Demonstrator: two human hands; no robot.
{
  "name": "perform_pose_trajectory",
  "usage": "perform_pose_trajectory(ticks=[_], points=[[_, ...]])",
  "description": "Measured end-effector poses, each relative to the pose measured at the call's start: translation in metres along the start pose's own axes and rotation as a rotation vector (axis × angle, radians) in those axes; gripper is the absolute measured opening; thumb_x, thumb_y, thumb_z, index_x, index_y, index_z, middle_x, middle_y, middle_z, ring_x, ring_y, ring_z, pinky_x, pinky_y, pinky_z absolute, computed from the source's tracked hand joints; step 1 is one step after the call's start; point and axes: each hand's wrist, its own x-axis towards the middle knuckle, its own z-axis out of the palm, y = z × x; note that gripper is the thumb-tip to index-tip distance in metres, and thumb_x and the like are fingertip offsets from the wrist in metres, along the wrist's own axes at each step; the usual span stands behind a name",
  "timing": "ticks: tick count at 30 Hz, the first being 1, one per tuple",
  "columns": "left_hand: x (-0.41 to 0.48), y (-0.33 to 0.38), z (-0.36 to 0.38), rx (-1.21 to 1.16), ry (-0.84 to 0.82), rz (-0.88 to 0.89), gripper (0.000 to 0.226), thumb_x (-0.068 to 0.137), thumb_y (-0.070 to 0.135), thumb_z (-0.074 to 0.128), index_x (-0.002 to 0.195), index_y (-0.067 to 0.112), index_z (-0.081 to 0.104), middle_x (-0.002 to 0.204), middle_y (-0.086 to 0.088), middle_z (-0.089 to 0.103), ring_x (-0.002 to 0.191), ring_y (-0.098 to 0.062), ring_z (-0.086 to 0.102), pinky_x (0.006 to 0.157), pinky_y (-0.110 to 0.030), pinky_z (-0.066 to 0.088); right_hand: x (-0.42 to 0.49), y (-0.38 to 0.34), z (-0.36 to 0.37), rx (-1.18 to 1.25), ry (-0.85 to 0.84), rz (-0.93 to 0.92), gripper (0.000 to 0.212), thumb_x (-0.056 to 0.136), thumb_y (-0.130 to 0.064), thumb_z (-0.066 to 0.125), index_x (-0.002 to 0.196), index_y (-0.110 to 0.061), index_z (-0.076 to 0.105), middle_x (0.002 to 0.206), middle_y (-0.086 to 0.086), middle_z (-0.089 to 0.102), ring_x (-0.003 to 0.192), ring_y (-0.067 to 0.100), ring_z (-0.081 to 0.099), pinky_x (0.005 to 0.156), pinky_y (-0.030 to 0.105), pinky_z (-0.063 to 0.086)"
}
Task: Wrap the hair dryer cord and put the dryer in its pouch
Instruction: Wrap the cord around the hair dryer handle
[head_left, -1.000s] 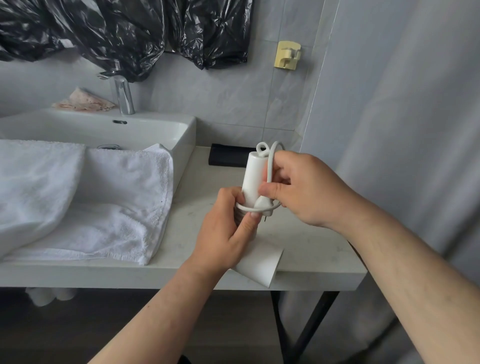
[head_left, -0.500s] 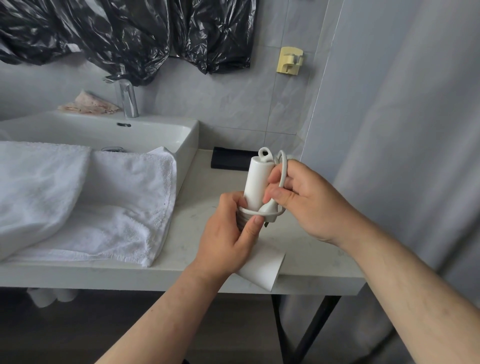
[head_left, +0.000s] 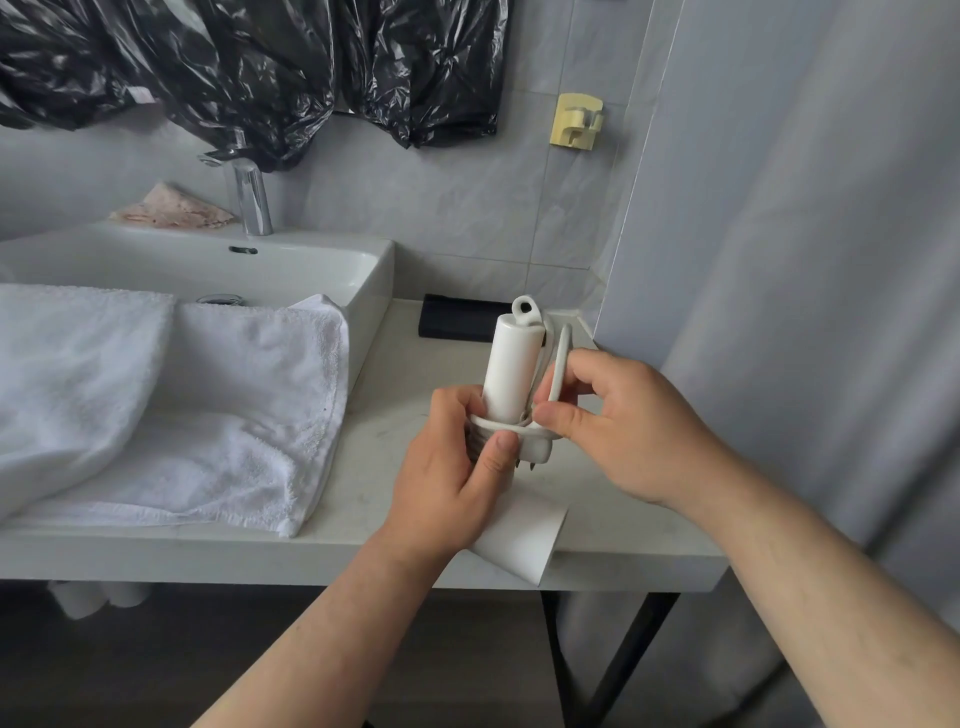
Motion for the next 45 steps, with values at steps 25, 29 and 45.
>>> perform_pose_trajectory(ticks=[25,29,45], points=[[0.000,0.008,0.000,0.080,-0.003,-0.006,0.021,0.086,0.061,0.042,0.101,0.070,0.030,0.102,0.037,0.057,0.082,0.002,0.060,0.062,-0.012,0.042,0.073,-0.019,-0.037,0.602,0.059,0.292,0.017,0.095,-0.012,0.059,0.078,-0.012,0.061,0.055,-0.003,0.053,0.048,0.010,0.053,0.049,0.025,0.052],[0.001,0.007,0.002,0.107,-0.020,-0.011,0.022,0.086,0.060,0.041,0.102,0.070,0.030,0.093,0.036,0.059,0.082,0.006,0.058,0.062,-0.006,0.038,0.097,-0.043,-0.033,0.519,-0.007,0.309,0.009,0.091,-0.008,0.064,0.093,-0.005,0.056,0.063,0.007,0.052,0.040,0.009,0.056,0.043,0.022,0.051],[0.000,0.005,0.004,0.117,-0.043,-0.006,0.010,0.094,0.055,0.031,0.089,0.048,0.026,0.075,0.018,0.053,0.073,-0.011,0.053,0.058,-0.036,0.040,0.056,-0.062,0.006,-0.387,0.009,-0.199,0.005,0.084,-0.020,0.067,0.083,-0.025,0.068,0.067,-0.012,0.054,0.065,0.007,0.051,0.058,0.021,0.039]])
